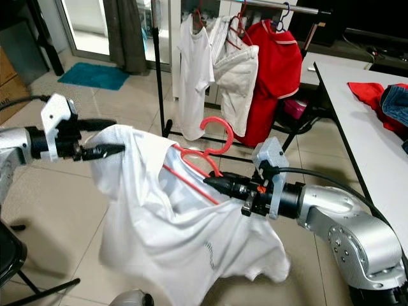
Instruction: Hang hanger
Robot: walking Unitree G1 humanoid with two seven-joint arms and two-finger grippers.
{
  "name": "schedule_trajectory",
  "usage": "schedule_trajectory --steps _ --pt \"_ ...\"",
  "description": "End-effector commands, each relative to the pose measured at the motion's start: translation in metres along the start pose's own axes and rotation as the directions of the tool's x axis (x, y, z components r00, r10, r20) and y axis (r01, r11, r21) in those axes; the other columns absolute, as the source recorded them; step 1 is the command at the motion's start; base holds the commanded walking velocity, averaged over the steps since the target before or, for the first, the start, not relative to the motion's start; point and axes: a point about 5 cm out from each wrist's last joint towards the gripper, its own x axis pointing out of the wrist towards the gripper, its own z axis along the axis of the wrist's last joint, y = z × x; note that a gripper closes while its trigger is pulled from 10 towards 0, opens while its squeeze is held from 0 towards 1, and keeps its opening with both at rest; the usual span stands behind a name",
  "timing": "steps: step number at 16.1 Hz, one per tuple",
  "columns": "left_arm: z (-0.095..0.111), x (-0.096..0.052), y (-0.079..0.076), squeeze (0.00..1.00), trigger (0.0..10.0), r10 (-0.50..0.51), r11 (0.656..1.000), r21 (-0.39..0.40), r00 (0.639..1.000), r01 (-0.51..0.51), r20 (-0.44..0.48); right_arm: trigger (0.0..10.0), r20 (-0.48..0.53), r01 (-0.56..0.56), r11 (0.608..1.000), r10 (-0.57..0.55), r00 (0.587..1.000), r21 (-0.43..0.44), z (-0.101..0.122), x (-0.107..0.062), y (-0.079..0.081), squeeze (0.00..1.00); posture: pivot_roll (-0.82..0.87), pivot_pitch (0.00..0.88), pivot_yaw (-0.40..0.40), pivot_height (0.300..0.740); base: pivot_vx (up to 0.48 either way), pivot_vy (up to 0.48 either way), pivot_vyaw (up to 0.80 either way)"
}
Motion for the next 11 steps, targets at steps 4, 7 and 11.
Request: schedule_trajectory --steps 4,7,11 --pt "-0.0101 -0.0086 0.0029 0.0 0.0 -0.029 1.0 -0.012 0.998 0.028 -0.053 10.0 0.018 -0.052 0.999 0.053 0.998 -0.016 0.0073 -0.0017 0.0085 0.0 -0.02 0.0 -0.052 0.74 0.0 0.0 0.0" --pt "-0.0114 -0.0106 0.0046 0.0 0.0 -0.036 0.999 -0.019 0.998 0.035 -0.048 10.0 0.018 -0.058 0.998 0.058 0.998 -0.008 0.0072 -0.002 0.0093 0.0 -0.03 0.0 -0.053 0.74 0.0 0.0 0.0" --pt "-0.0125 -0.0121 0.0061 0.0 0.0 -0.037 0.999 -0.023 0.998 0.036 -0.041 10.0 0.021 -0.067 0.998 0.067 0.998 -0.003 0.0075 -0.0021 0.0107 0.0 -0.03 0.0 -0.049 0.74 0.0 0.0 0.0"
